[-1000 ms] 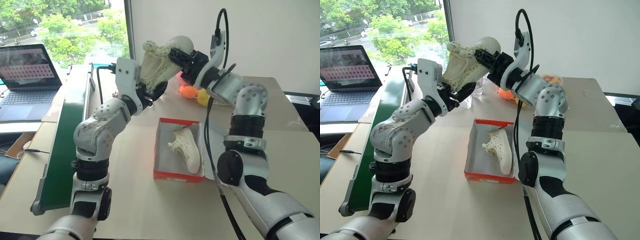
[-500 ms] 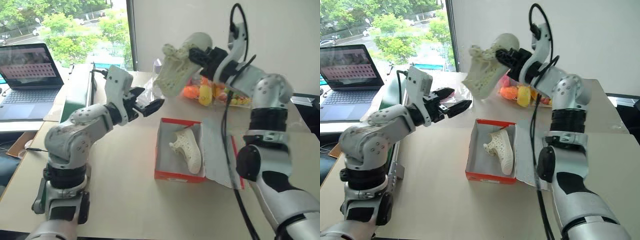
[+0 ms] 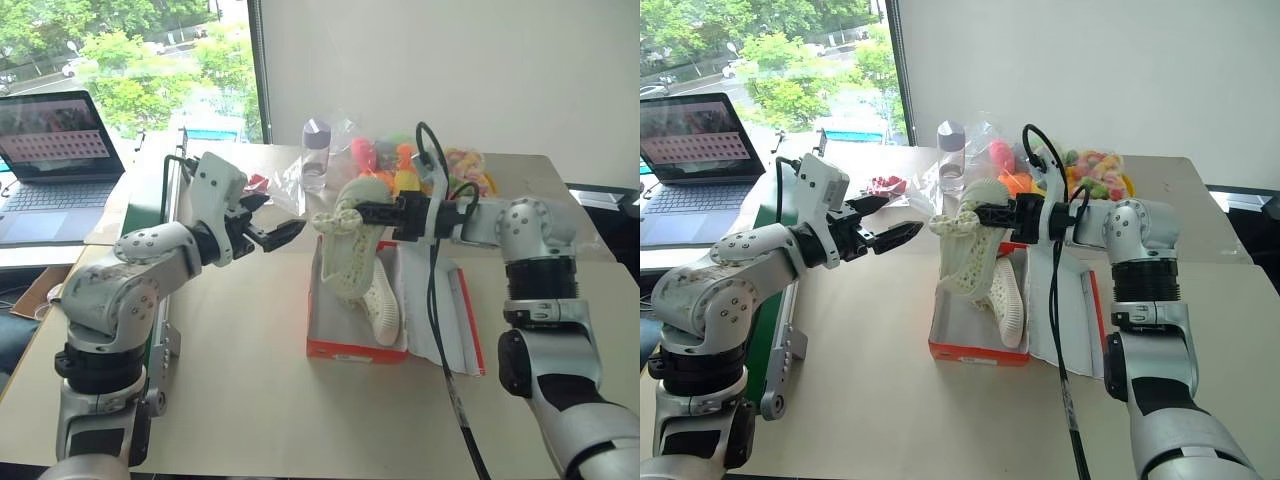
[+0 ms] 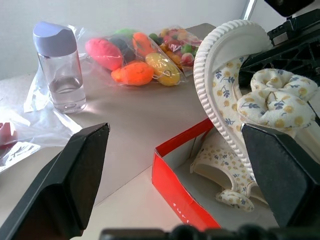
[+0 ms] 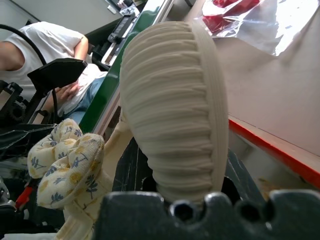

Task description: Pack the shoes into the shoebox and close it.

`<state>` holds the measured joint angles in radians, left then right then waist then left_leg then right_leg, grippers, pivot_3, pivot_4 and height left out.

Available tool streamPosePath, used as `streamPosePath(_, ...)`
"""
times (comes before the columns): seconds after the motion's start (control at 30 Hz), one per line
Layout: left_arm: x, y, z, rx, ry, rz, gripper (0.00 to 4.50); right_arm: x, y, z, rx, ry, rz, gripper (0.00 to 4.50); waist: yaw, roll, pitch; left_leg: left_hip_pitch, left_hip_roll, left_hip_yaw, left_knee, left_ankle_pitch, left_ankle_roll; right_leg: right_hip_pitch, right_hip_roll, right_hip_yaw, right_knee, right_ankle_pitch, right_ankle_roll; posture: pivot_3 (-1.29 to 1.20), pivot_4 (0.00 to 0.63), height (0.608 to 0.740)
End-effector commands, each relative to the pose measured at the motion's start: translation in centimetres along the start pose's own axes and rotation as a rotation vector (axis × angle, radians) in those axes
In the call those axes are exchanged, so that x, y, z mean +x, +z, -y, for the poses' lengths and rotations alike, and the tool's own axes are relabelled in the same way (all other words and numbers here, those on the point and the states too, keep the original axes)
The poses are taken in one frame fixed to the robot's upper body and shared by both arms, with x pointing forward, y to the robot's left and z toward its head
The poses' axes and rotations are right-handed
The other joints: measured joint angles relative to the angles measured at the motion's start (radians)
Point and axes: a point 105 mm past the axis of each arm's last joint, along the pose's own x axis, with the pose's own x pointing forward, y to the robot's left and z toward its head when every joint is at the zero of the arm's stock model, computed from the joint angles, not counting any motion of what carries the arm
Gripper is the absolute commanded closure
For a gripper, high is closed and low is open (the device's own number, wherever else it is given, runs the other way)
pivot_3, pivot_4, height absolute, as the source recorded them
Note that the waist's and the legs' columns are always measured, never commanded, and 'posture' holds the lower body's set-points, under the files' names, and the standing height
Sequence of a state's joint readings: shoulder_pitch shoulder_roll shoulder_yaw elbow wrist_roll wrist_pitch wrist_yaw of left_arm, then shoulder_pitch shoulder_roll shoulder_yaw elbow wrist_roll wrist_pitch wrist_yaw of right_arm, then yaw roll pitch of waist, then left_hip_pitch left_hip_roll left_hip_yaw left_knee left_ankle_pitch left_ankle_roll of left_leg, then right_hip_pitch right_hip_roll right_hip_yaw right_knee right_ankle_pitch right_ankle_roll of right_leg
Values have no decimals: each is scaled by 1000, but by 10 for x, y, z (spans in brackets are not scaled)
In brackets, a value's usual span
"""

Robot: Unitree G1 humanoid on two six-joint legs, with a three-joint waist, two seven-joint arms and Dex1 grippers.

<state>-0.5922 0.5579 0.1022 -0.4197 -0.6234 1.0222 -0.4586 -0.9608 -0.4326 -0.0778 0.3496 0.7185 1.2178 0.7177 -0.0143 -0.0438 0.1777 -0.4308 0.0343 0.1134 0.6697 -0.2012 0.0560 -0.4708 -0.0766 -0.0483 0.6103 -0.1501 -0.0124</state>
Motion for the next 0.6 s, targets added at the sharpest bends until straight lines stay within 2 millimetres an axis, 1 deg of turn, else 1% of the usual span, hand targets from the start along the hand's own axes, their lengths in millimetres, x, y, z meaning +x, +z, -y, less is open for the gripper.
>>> streamPosePath(0.03,-4,8,-1,47,25,31,0,8,-17,1,-10,25,-39,4061,0,0,0,0,0,0,0,0,0,0,0,0,0,0,0,0,150,740)
streamPosePath(0.07,-5,7,-2,52,32,25,0,9,-27,6,-30,1,-73,4061,0,0,0,0,0,0,0,0,0,0,0,0,0,0,0,0,150,740)
streamPosePath(0.13,-5,5,-3,57,39,20,0,11,-37,11,-50,-13,-110,4061,0,0,0,-1,0,0,0,0,0,0,0,0,0,0,0,0,150,740)
streamPosePath(0.27,-4,5,-3,60,47,20,0,12,-42,12,-17,6,-112,4061,1,0,0,-1,0,0,1,0,0,0,0,0,0,0,0,0,150,740)
streamPosePath(0.37,-2,5,-1,63,45,23,0,14,-51,19,-47,-30,-152,4061,1,0,0,0,0,0,1,0,0,0,0,0,0,0,0,0,150,740)
streamPosePath(0.47,-2,5,1,68,43,24,0,14,-58,30,-176,-119,-229,4061,0,0,0,0,0,0,1,0,0,0,0,0,0,0,0,0,150,740)
streamPosePath(0.57,-2,5,2,73,42,21,0,12,-67,46,-369,-254,-345,4061,1,0,0,0,0,0,1,0,0,0,0,0,0,0,0,0,150,740)
streamPosePath(0.6,-2,4,3,75,42,19,0,12,-70,52,-458,-307,-385,4061,2,0,0,0,0,0,1,0,0,0,0,0,0,0,0,0,150,740)
